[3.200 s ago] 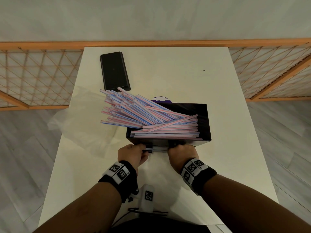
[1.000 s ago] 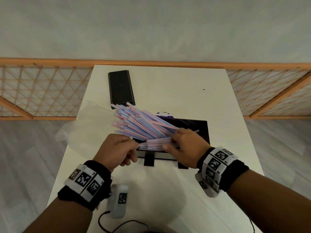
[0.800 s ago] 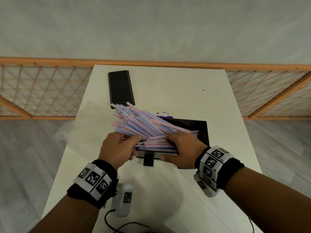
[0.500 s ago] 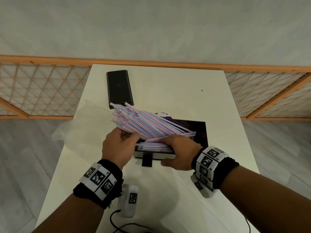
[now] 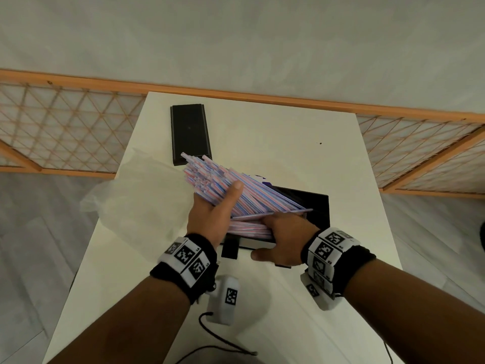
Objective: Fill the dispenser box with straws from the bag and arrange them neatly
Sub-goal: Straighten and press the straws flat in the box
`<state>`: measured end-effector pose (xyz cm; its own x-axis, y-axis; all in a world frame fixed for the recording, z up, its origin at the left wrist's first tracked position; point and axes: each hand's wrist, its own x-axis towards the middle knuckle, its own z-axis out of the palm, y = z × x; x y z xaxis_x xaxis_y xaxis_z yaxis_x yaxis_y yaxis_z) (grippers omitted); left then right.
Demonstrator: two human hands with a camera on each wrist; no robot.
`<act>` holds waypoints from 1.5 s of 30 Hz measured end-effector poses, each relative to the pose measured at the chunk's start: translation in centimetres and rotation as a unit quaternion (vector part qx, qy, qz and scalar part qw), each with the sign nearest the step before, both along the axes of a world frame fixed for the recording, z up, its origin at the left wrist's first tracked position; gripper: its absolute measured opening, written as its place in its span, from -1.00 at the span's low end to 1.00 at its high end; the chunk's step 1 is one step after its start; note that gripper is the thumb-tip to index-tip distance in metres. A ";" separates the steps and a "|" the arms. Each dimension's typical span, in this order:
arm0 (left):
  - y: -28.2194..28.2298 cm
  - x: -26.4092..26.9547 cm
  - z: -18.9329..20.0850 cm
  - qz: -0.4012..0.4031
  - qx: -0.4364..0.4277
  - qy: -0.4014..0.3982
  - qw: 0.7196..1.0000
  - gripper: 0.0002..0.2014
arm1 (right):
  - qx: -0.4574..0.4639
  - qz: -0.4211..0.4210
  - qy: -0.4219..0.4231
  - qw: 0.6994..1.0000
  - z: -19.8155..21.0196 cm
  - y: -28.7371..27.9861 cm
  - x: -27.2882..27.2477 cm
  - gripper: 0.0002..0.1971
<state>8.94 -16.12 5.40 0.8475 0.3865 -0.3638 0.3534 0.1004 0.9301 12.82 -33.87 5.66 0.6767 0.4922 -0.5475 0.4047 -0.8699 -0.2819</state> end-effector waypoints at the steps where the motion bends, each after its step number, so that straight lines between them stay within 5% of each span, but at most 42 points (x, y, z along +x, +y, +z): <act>1: -0.2 -0.2 0.0 -0.010 0.015 0.002 1.000 -0.08 | 0.000 -0.003 0.012 1.000 0.0 0.3 0.0 -0.19; 4: -0.5 -0.5 0.0 -0.029 0.063 -0.002 0.998 -0.10 | 0.003 -0.009 0.027 1.000 0.3 1.0 0.4 -0.43; 8: -0.4 -0.6 -0.7 -0.029 0.065 -0.009 0.997 -0.09 | -0.007 -0.022 0.059 0.998 0.2 1.2 0.3 -0.31; 14: -0.4 -0.7 -1.2 -0.035 0.083 -0.008 0.996 -0.16 | 0.001 -0.012 0.011 1.000 1.4 2.6 0.2 -0.46; 17: -0.4 -0.8 -1.2 -0.050 0.129 -0.007 0.990 -0.14 | -0.015 0.020 -0.055 0.998 2.3 1.3 -0.1 -0.32; 20: -0.3 -1.1 -0.7 -0.070 0.159 -0.009 0.985 -0.46 | -0.076 0.018 -0.110 0.991 2.7 -0.5 -0.2 -0.16; 23: -0.3 -1.3 -0.5 -0.077 0.170 -0.003 0.982 -0.60 | -0.066 -0.023 -0.036 0.997 1.4 -1.0 -0.4 -0.13; 27: -0.5 -1.3 -0.3 -0.066 0.163 -0.013 0.984 -0.68 | -0.012 -0.039 0.001 0.999 0.5 -1.0 -0.4 -0.43; 35: -0.2 -1.3 0.0 -0.043 0.132 -0.012 0.990 -0.54 | 0.025 -0.031 0.029 0.999 0.3 0.3 0.2 -0.44; 41: 1.3 -1.7 2.9 -0.050 0.298 0.013 0.953 -0.63 | -0.038 -0.017 -0.053 0.998 0.4 -0.1 -0.3 -0.29; 45: 1.3 -1.3 4.0 -0.097 0.360 0.032 0.927 -0.68 | -0.063 -0.024 -0.027 0.997 0.5 0.0 -0.4 -0.26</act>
